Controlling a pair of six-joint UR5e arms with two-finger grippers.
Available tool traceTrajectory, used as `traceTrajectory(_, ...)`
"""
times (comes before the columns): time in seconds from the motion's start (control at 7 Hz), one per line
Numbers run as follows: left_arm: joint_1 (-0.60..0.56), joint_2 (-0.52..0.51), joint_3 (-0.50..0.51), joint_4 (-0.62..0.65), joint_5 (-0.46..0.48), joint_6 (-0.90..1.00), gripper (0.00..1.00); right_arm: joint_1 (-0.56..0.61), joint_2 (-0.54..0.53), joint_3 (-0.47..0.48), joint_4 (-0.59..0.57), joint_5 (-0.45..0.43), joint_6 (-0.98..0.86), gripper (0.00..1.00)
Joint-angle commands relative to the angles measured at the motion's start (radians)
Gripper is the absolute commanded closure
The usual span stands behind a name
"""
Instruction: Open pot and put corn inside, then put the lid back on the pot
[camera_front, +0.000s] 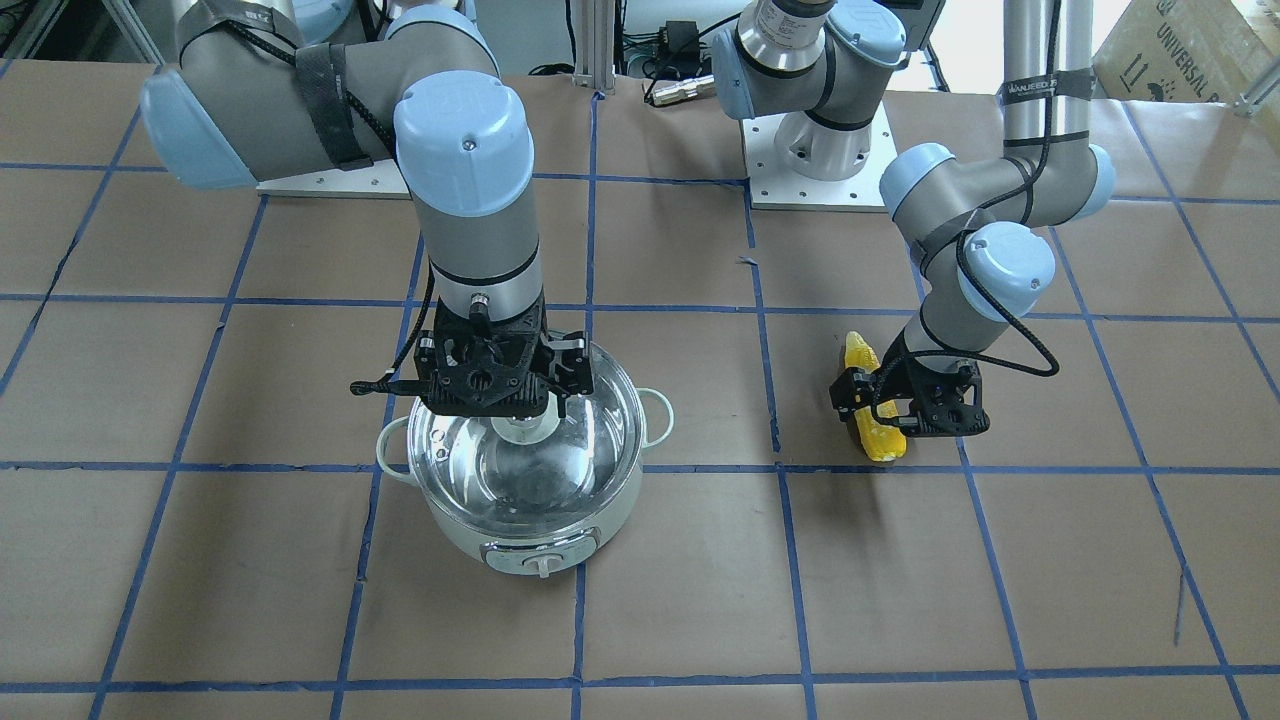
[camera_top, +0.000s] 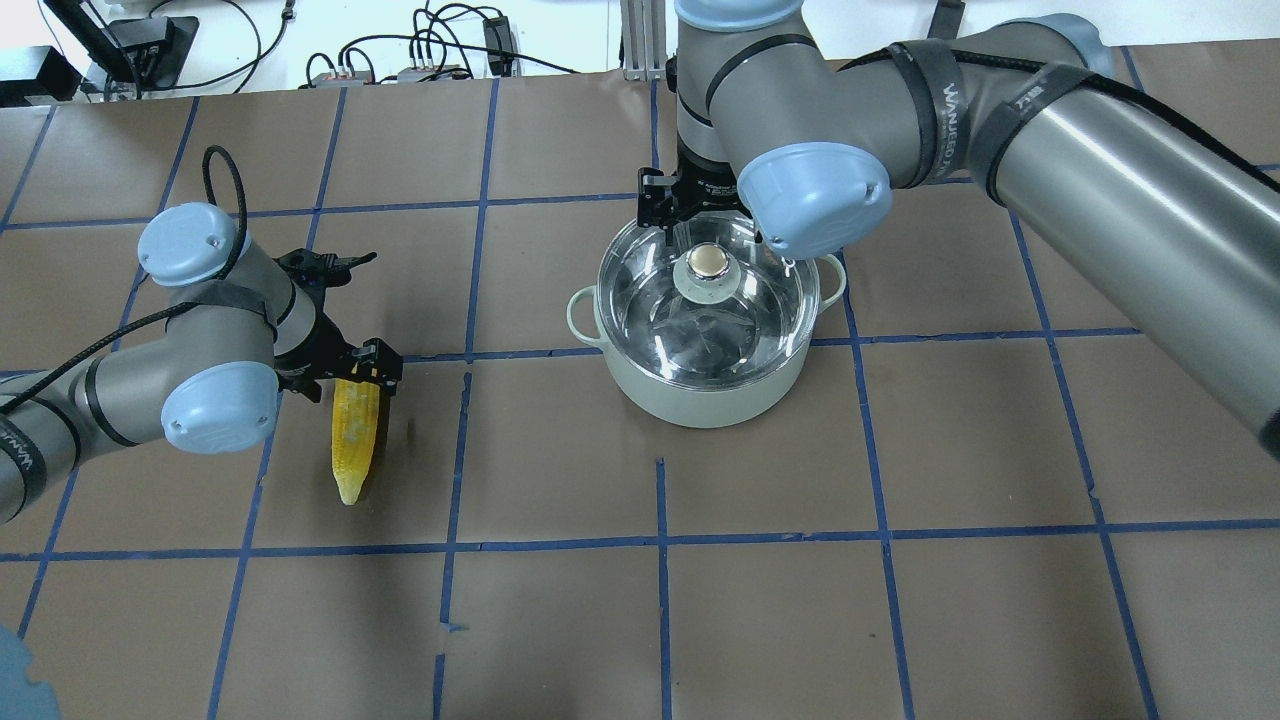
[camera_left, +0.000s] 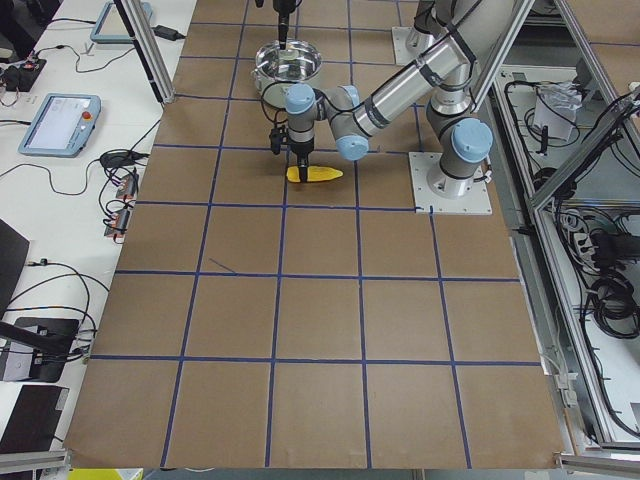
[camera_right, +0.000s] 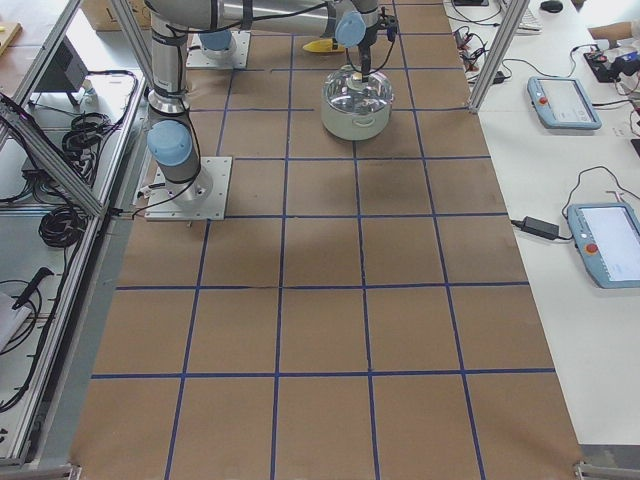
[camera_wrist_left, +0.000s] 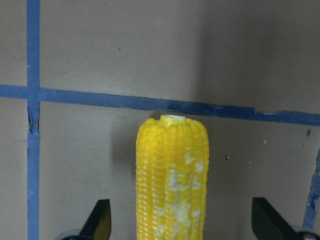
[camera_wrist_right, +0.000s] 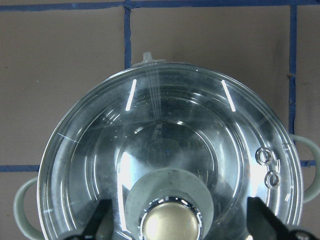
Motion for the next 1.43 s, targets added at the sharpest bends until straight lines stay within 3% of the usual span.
traceTrajectory(0.0, 0.003, -0.003, -0.025, 0.058, 0.002, 0.019, 0.01, 0.001, -0.001, 0.014, -0.005, 0.000, 0.001, 0.08)
traceTrajectory(0.14, 0.005, -0.004, -0.022, 0.061, 0.000, 0.016, 0.05, 0.001, -0.002, 0.042, -0.036, -0.004, -0.004, 0.08)
traceTrajectory(0.71, 0.008, -0.001, -0.021, 0.064, -0.011, 0.008, 0.75, 0.002, -0.008, 0.056, -0.048, -0.014, -0.006, 0.12)
traceTrajectory(1.0, 0.008, 0.003, -0.017, 0.061, -0.009, 0.004, 0.85, 0.002, -0.010, 0.054, -0.048, -0.011, -0.001, 0.19)
traceTrajectory(1.29, -0.001, 0.028, -0.012, 0.049, -0.005, 0.001, 0.86, 0.017, -0.007, 0.057, -0.048, -0.008, -0.001, 0.28)
